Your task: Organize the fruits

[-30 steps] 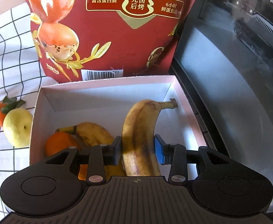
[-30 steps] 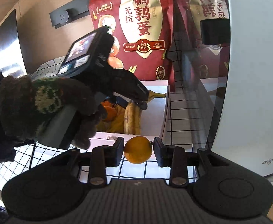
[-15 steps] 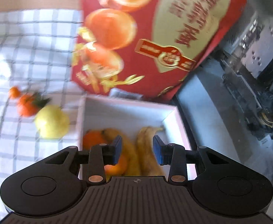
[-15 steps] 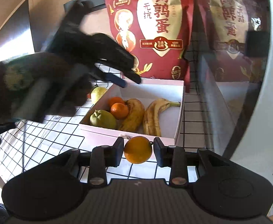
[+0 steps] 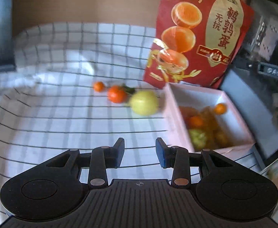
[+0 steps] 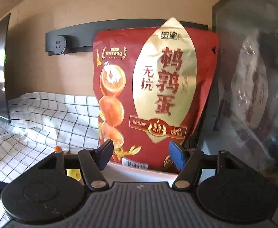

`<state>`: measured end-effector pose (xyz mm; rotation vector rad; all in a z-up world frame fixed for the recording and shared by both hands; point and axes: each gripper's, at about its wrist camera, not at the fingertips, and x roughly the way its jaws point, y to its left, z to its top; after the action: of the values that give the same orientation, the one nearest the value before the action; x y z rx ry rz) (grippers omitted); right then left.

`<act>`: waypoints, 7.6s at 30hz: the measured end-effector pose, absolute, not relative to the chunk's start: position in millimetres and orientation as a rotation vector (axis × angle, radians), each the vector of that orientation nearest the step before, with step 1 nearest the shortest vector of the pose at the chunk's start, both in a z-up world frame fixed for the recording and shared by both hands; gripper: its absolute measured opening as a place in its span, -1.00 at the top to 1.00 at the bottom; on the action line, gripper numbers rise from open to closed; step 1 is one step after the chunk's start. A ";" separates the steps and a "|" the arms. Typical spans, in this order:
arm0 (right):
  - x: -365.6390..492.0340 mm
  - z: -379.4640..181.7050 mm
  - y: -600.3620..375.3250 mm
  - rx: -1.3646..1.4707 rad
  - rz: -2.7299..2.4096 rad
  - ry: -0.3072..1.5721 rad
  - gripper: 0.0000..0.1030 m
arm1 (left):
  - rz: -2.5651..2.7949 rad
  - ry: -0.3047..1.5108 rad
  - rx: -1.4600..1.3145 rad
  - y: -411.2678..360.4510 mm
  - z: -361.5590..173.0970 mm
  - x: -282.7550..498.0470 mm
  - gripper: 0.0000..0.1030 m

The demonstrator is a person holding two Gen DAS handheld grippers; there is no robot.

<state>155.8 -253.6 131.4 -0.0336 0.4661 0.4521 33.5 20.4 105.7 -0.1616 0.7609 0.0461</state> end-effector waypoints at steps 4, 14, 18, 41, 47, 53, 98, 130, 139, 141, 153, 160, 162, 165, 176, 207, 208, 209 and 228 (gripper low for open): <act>129.5 117.3 -248.0 0.000 0.488 0.554 -0.36 | 0.056 0.775 -0.204 40.8 94.9 19.9 0.22; 53.7 72.2 -216.2 -0.122 0.556 0.731 -0.36 | 0.016 0.804 -0.254 55.3 74.2 28.8 0.22; 43.5 75.2 -211.5 -0.139 0.578 0.740 -0.36 | -0.027 0.806 -0.248 48.4 72.9 37.4 0.22; 17.4 75.9 -178.9 -0.285 0.561 0.754 -0.36 | 0.020 0.768 -0.298 100.6 73.1 176.3 0.22; 6.8 66.2 -185.0 -0.276 0.498 0.796 -0.36 | 0.084 0.716 -0.211 137.5 72.5 205.0 0.22; 11.5 54.6 -193.1 -0.226 0.448 0.847 -0.36 | 0.059 0.787 -0.173 147.9 57.9 232.3 0.22; -7.0 20.3 -116.1 -0.368 0.775 0.870 -0.37 | -0.056 1.007 -0.306 63.5 40.2 5.1 0.33; 248.9 33.5 13.5 -0.142 0.569 0.939 -0.35 | 0.128 0.930 -0.417 167.2 46.3 -86.4 0.33; 233.2 36.8 31.1 -0.231 0.582 0.894 0.14 | 0.115 0.942 -0.445 179.8 41.0 -83.2 0.33; 213.7 51.5 23.4 -0.203 0.637 0.885 0.14 | 0.067 0.953 -0.434 171.2 37.1 -74.5 0.33; 58.3 101.7 -92.8 -0.133 0.645 0.839 0.14 | -0.325 1.013 -0.233 80.9 37.8 -15.6 0.33; 3.3 106.6 -174.8 -0.087 0.424 0.830 0.14 | -0.525 0.954 -0.189 28.6 74.3 30.4 0.33; -5.4 111.8 -196.9 -0.085 0.364 0.808 0.14 | -0.526 0.890 -0.181 18.6 94.3 52.7 0.33; -8.5 113.5 -223.6 -0.072 0.315 0.793 0.14 | -0.473 0.803 -0.137 -1.8 118.6 89.7 0.33; 3.1 96.8 -274.6 -0.018 0.357 0.776 0.15 | -0.266 0.833 -0.291 -28.9 98.8 230.8 0.33; 8.9 25.3 -281.3 -0.197 0.550 0.886 -0.23 | -0.398 0.990 -0.072 -77.0 54.7 31.8 0.32; 9.1 22.1 -281.8 -0.186 0.538 0.887 -0.23 | -0.409 1.000 -0.068 -79.7 52.2 32.6 0.32; 9.9 18.9 -281.1 -0.174 0.529 0.890 -0.23 | -0.417 1.010 -0.066 -82.1 50.3 32.6 0.32; 85.8 98.5 -260.7 -0.107 0.502 0.656 0.13 | -0.311 0.959 -0.135 -48.5 63.4 18.2 0.32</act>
<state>85.8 -260.7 98.5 -0.1066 0.6557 0.5020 18.2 -48.5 63.4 -0.1346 0.9590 -0.3109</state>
